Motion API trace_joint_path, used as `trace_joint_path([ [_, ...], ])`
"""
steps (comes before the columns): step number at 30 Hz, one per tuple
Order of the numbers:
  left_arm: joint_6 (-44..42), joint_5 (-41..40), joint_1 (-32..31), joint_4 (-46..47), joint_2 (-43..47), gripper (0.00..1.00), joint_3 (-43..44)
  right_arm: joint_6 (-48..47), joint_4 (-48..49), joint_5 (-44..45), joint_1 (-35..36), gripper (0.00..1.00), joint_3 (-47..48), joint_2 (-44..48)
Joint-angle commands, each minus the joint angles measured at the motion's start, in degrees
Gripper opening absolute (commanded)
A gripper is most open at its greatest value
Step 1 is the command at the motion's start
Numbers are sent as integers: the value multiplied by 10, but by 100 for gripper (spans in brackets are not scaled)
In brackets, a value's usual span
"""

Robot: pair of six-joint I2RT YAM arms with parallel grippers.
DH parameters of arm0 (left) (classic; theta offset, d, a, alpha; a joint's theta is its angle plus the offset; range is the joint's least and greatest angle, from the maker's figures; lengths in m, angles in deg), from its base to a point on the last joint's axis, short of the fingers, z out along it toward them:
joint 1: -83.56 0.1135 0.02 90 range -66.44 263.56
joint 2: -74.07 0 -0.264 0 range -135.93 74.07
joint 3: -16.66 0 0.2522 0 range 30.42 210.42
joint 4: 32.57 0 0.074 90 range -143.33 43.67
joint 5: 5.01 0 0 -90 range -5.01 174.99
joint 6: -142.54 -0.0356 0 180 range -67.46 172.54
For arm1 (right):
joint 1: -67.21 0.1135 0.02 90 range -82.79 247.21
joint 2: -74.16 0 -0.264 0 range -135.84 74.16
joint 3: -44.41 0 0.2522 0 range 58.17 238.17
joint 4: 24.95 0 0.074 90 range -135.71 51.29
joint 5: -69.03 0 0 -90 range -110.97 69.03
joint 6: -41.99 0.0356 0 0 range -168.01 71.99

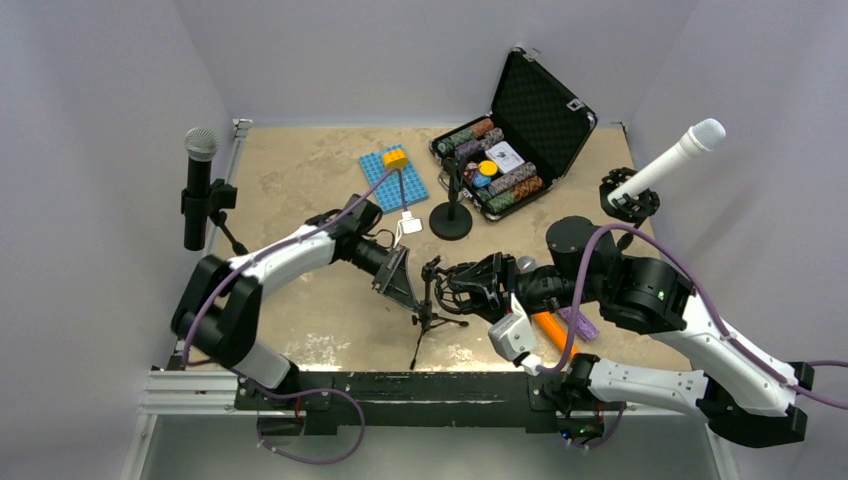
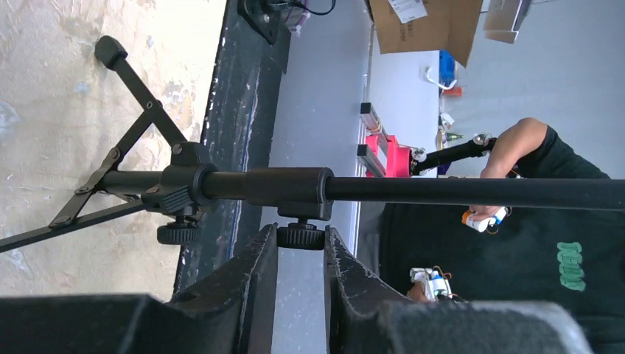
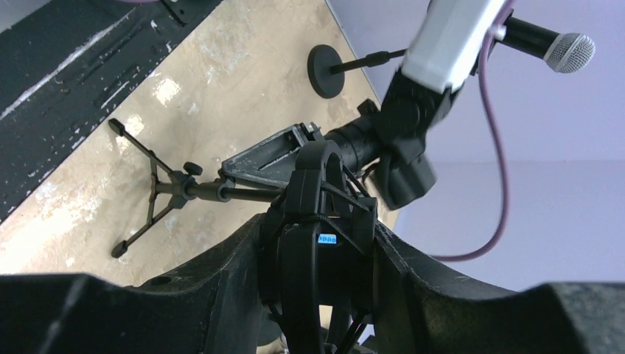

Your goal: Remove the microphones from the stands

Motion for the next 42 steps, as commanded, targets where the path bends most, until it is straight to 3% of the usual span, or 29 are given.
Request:
trace_joint_path([
  [1, -132, 31, -4, -205, -2, 25, 76, -11, -3, 21, -1, 49, -12, -3],
  [5, -114, -68, -3, -187, 39, 48, 96, -6, 15, 32, -2, 50, -18, -1],
  [8, -81, -227, -3, -87, 127, 72, 66, 8, 33, 42, -2, 51, -24, 2],
  [10, -107, -265, -3, -35, 184, 77, 36, 15, 42, 50, -3, 52, -28, 4],
  [16, -296, -288, -9, 64, 353, 75, -88, 13, 41, 54, -5, 53, -30, 7],
  [20, -406, -319, -55, 156, 446, 71, -166, 14, 40, 52, -5, 54, -30, 8],
  [23, -452, -352, -91, 177, 446, 63, -175, 14, 44, 51, -5, 54, -32, 8],
  [29, -468, -367, -125, 267, 421, 61, -196, 14, 29, 43, -5, 55, -23, 4],
  [34, -477, -303, -129, 246, 388, 48, -191, 11, 15, 42, -5, 55, -15, 1],
  [42, -473, -280, -130, 216, 369, 33, -191, 9, 10, 48, -5, 55, -21, 1],
])
